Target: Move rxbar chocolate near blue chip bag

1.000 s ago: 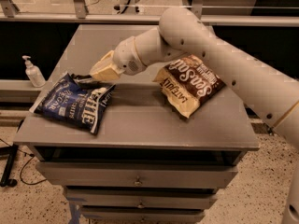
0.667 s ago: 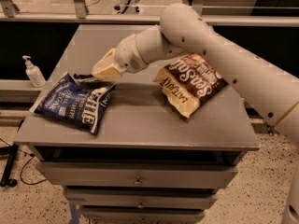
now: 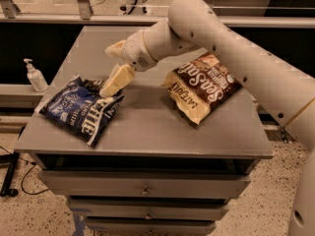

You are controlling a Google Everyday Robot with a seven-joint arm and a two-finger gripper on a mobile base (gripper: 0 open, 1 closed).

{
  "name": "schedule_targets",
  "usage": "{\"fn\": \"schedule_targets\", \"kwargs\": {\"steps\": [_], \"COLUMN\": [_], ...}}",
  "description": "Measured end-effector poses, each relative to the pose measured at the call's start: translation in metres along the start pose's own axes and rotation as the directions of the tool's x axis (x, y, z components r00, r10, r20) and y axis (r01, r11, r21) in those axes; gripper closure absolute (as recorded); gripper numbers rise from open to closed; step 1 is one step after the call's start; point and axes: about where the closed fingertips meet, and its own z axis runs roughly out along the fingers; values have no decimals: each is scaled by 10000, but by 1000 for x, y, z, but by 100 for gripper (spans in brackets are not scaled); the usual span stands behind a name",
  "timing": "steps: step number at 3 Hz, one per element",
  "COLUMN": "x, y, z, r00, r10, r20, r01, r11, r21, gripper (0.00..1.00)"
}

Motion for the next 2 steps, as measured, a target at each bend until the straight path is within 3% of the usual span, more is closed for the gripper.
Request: {"fn": "schedule_targets", "kwargs": {"steps": [1,2], "x": [5,14], "y": [-16,-47], "z": [-19,-68], "r00": [9997,9992], "r10": [-17,-161], "r20": [-233,-370], "r01": [31,237], "r11": [9982,9768], "r21": [599,2127], "gripper": [0,0]}}
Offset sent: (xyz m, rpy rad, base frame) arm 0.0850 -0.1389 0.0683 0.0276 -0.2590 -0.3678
